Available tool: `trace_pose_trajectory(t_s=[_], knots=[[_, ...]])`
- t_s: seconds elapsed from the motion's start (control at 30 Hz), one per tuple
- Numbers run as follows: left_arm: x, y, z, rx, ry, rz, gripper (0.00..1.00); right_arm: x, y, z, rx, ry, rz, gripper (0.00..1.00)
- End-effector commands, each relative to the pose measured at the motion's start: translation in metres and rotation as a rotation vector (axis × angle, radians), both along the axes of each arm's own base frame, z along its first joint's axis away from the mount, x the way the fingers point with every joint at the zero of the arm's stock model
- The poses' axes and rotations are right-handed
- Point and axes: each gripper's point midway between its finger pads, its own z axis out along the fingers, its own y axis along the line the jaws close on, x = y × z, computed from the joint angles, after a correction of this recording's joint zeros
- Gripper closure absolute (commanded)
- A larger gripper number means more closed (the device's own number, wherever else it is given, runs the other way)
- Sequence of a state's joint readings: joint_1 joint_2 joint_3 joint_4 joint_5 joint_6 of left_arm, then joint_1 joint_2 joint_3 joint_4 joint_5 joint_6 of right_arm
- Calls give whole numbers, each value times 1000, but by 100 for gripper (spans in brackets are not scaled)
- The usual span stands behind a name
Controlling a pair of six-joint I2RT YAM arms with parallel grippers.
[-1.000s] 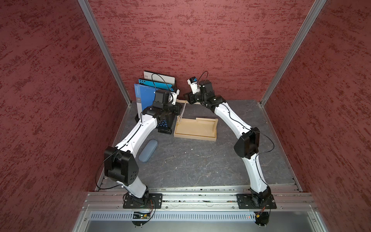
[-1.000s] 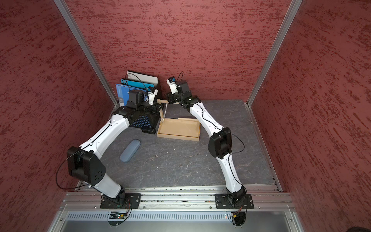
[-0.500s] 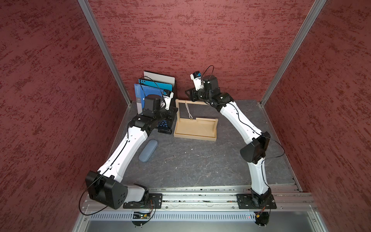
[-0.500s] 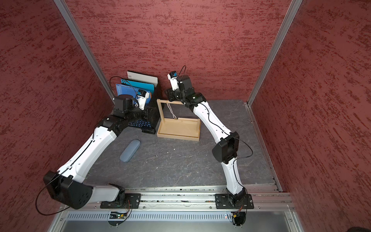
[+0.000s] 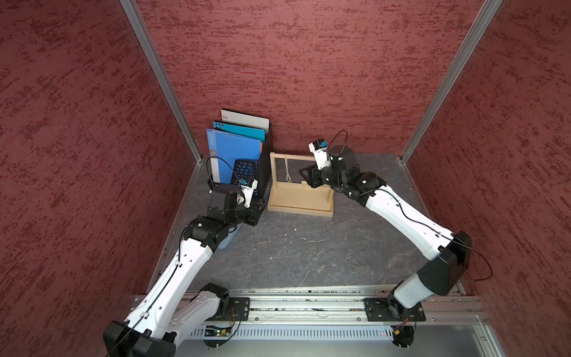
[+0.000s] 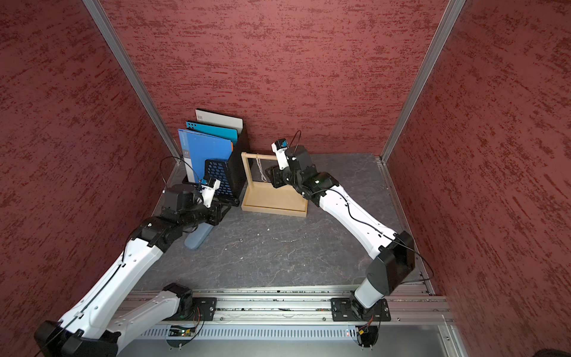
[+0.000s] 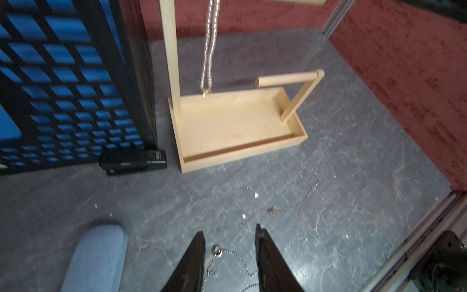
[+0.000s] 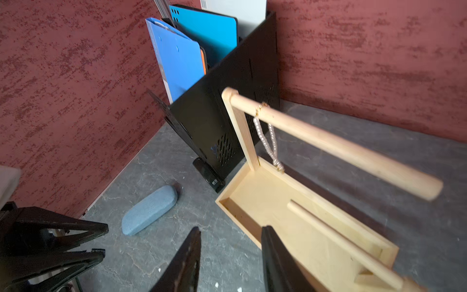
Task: Hang the necklace on the jewelry display stand
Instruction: Hang the necklace on the stand, then pick up the necklace from the center of the board.
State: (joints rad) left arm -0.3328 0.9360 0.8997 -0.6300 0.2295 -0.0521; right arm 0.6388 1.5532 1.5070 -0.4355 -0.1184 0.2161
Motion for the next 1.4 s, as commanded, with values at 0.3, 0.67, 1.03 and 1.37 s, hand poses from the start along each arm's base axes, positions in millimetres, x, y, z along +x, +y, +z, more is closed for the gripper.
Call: trace_pose_trajectory(t_s=[0.3, 0.67, 1.03, 1.37], knots=[[-15, -51, -38, -19, 115, -99, 62, -49, -38, -52, 54, 169, -136, 58], [-24, -84, -68, 59, 157, -160, 61, -79, -51, -114, -18, 334, -163, 58], [-34, -101, -103, 214, 156, -268, 58, -110, -60, -192, -180, 566, -206, 57], [-48, -139, -120, 253, 140, -442, 55, -127, -87, -248, -256, 782, -454, 57]])
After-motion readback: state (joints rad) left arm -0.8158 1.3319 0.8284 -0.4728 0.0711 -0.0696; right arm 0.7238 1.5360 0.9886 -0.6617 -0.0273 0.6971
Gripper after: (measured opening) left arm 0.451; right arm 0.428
